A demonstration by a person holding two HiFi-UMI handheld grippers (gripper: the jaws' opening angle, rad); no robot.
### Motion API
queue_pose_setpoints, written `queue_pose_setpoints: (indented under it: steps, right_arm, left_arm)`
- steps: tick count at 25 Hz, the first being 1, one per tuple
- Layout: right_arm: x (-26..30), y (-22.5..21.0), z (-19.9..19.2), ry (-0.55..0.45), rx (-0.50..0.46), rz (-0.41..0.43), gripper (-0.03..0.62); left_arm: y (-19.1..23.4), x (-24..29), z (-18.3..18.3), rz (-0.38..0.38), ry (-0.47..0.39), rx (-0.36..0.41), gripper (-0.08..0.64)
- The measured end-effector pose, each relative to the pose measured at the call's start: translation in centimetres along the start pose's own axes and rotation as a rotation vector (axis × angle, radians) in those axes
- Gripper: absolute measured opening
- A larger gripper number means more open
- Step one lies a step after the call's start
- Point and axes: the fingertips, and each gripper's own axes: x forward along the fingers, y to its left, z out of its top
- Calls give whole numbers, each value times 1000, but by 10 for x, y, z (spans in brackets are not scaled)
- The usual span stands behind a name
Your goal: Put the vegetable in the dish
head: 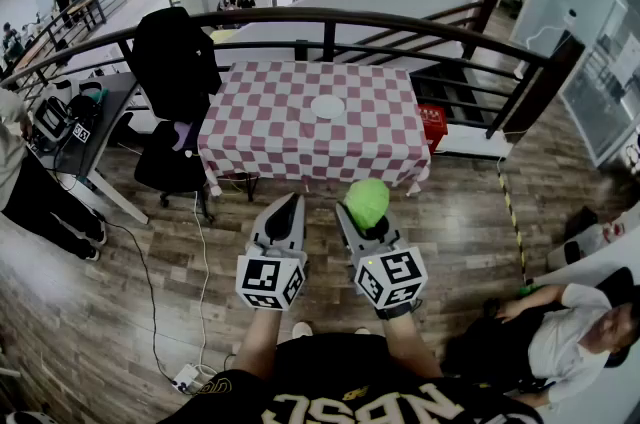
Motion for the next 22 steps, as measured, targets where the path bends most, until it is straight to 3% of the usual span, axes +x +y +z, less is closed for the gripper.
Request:
queue_pose_setpoints:
  steps: [12,22]
  right_arm:
    - [23,37,-30,42,11,-20,156]
    - [54,1,-48,81,91,-51,155]
  left_arm:
    - [39,-17,-23,-24,45,-36,18]
    - [51,16,-47,-19,102,-54,18]
